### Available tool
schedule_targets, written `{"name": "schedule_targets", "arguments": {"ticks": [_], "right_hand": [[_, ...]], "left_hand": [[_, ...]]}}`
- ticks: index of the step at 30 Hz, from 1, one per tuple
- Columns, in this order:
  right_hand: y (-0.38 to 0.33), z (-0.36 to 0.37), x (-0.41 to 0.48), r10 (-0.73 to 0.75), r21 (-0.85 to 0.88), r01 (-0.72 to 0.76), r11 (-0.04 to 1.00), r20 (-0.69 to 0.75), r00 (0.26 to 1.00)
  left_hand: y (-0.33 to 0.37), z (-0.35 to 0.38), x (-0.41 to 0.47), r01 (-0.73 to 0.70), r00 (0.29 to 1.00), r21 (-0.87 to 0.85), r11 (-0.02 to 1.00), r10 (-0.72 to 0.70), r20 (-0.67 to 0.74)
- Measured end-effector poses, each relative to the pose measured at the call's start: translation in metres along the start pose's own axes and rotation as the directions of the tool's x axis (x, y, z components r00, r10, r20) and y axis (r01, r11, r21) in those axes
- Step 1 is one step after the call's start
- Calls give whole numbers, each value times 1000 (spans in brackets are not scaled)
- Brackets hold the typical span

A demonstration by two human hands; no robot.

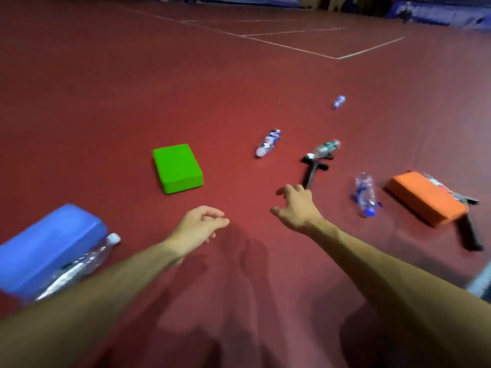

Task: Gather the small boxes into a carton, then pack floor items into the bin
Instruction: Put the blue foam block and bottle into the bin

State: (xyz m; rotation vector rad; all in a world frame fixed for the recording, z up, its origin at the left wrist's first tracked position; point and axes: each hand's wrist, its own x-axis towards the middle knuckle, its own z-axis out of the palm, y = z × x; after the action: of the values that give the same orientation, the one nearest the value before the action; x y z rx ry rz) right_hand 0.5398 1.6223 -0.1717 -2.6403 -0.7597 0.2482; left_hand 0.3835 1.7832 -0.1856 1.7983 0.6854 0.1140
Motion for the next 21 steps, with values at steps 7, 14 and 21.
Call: {"name": "schedule_targets", "arguments": {"ticks": [7,14,21], "right_hand": [[-175,140,18,-75,175,9,985,375,924],[-279,238,16,-327,0,378,926,498,803],[-315,321,5,-578,-18,706,708,560,593]], "left_hand": [[-83,-207,30,124,983,377,918,-62,-173],[-202,-323,22,378,922,703,602,-178,-343],[-284,-371,38,608,790,580,542,-344,-507]]}}
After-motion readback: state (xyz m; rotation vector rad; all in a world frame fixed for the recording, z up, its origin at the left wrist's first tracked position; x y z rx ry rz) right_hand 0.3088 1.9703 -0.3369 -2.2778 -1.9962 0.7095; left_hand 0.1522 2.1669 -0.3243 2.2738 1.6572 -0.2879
